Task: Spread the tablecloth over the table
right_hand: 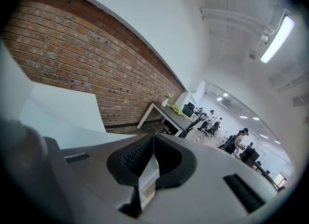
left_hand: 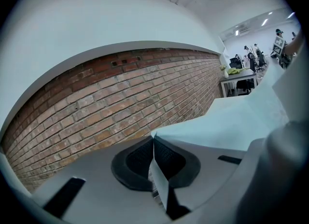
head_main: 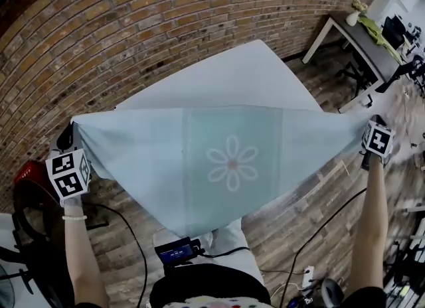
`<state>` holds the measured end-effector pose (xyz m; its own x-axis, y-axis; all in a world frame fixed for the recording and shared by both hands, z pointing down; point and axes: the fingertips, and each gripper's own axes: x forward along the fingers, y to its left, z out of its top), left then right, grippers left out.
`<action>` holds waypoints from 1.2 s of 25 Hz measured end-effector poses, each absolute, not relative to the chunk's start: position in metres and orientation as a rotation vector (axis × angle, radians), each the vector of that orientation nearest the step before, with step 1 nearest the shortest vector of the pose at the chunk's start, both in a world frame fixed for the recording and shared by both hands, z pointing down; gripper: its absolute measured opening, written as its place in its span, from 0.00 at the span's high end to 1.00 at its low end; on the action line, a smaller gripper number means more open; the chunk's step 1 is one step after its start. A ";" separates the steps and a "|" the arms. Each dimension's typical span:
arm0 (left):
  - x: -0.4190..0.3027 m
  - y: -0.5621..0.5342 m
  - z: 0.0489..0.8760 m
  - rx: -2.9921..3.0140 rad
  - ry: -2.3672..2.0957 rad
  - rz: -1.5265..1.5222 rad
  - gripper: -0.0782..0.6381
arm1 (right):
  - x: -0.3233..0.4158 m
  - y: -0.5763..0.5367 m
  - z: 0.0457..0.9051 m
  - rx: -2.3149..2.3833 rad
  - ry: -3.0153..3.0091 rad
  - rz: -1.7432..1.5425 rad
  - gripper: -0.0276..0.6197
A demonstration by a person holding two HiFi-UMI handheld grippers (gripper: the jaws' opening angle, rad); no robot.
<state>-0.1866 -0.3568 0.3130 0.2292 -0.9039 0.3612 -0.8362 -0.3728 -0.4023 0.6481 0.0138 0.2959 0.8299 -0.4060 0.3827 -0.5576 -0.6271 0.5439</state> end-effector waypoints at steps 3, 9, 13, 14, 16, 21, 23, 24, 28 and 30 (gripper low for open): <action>-0.173 -0.362 0.315 -2.345 1.700 -0.843 0.87 | 0.669 0.008 0.308 2.313 -0.701 0.314 0.90; -0.154 -0.373 0.323 -2.311 1.749 -0.886 0.87 | 0.709 -0.019 0.335 2.270 -0.721 0.365 0.90; -0.138 -0.384 0.328 -2.284 1.745 -0.931 0.87 | 0.728 -0.039 0.351 2.236 -0.742 0.379 0.90; -0.133 -0.387 0.329 -2.275 1.738 -0.946 0.87 | 0.732 -0.044 0.353 2.226 -0.751 0.378 0.90; -0.126 -0.396 0.333 -2.263 1.733 -0.970 0.87 | 0.740 -0.054 0.357 2.212 -0.769 0.373 0.90; -0.119 -0.419 0.339 -2.237 1.772 -0.998 0.87 | 0.754 -0.076 0.368 2.189 -0.796 0.375 0.90; -0.119 -0.428 0.340 -2.220 1.786 -1.009 0.87 | 0.758 -0.086 0.373 2.178 -0.805 0.375 0.90; -0.118 -0.433 0.340 -2.212 1.792 -1.015 0.87 | 0.759 -0.092 0.375 2.173 -0.810 0.376 0.90; -0.113 -0.452 0.346 -2.189 1.796 -1.044 0.87 | 0.766 -0.114 0.383 2.149 -0.833 0.377 0.90; -0.112 -0.462 0.349 -2.181 1.802 -1.058 0.87 | 0.768 -0.129 0.387 2.136 -0.848 0.376 0.90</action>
<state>-0.1116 -0.4624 0.3489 0.0463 -0.9008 0.4318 -0.8162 -0.2834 -0.5036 0.7683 -0.1289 0.3871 0.7324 -0.4462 0.5143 -0.6807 -0.4635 0.5673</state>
